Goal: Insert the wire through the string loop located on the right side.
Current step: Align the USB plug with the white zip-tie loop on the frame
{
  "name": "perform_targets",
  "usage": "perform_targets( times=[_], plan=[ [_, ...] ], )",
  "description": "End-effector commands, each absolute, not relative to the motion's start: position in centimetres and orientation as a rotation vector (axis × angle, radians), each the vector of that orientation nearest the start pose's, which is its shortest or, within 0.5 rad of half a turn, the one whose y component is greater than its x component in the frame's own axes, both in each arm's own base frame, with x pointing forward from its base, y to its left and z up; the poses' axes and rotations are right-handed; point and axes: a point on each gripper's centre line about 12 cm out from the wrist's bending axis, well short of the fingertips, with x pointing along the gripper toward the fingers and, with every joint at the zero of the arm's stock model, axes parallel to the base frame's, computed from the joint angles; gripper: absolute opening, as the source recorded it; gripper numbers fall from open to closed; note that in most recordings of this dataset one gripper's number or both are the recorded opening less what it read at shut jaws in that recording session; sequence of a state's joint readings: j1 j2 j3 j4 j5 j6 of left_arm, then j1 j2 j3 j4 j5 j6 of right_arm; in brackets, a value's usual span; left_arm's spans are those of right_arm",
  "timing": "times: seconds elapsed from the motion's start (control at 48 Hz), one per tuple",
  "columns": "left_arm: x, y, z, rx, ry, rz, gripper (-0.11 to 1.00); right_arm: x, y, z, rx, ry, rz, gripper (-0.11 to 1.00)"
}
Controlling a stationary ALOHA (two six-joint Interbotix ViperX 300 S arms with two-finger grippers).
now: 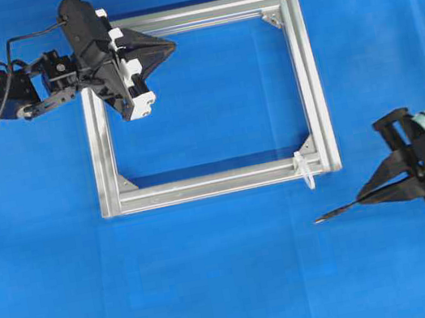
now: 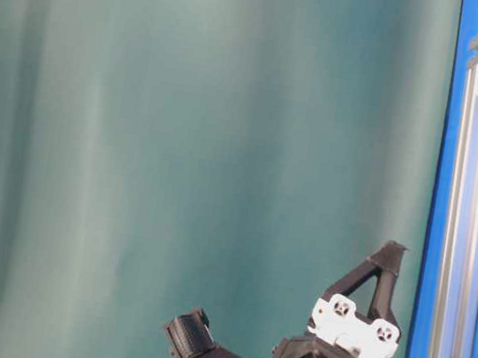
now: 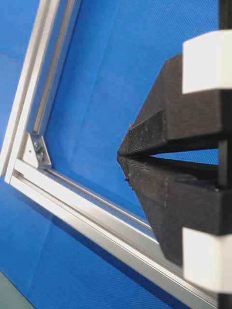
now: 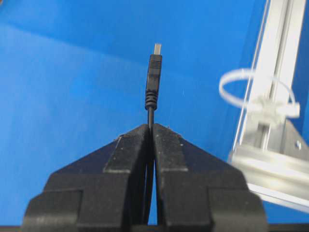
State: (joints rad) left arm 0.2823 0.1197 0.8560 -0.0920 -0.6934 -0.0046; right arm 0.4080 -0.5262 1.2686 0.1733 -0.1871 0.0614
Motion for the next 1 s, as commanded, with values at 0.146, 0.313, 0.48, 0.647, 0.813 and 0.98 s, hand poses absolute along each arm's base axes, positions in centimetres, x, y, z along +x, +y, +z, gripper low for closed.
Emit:
perform_targets(
  times=[0.146, 0.313, 0.48, 0.647, 0.813, 0.98],
  plan=[
    [36.1, 11.2, 15.0, -0.096, 0.23, 0.348, 0.0, 19.5, 7.9, 15.2, 0.112, 0.563, 0.298, -0.03],
    [36.1, 11.2, 15.0, -0.094, 0.231, 0.345, 0.0, 19.6, 7.9, 15.1, 0.112, 0.558, 0.294, -0.03],
    [36.1, 11.0, 15.1, -0.093, 0.23, 0.342, 0.0, 19.6, 7.6, 15.0, 0.115, 0.56, 0.282, -0.03],
    [36.1, 11.0, 15.0, -0.092, 0.233, 0.342, 0.0, 19.8, 6.4, 14.8, 0.123, 0.564, 0.23, -0.03],
    [36.2, 10.9, 15.1, -0.091, 0.23, 0.338, 0.0, 19.7, 4.9, 14.7, 0.136, 0.568, 0.165, -0.03],
    [36.2, 10.9, 15.0, -0.091, 0.232, 0.337, 0.0, 19.5, 3.9, 14.6, 0.148, 0.562, 0.118, -0.03]
  ],
)
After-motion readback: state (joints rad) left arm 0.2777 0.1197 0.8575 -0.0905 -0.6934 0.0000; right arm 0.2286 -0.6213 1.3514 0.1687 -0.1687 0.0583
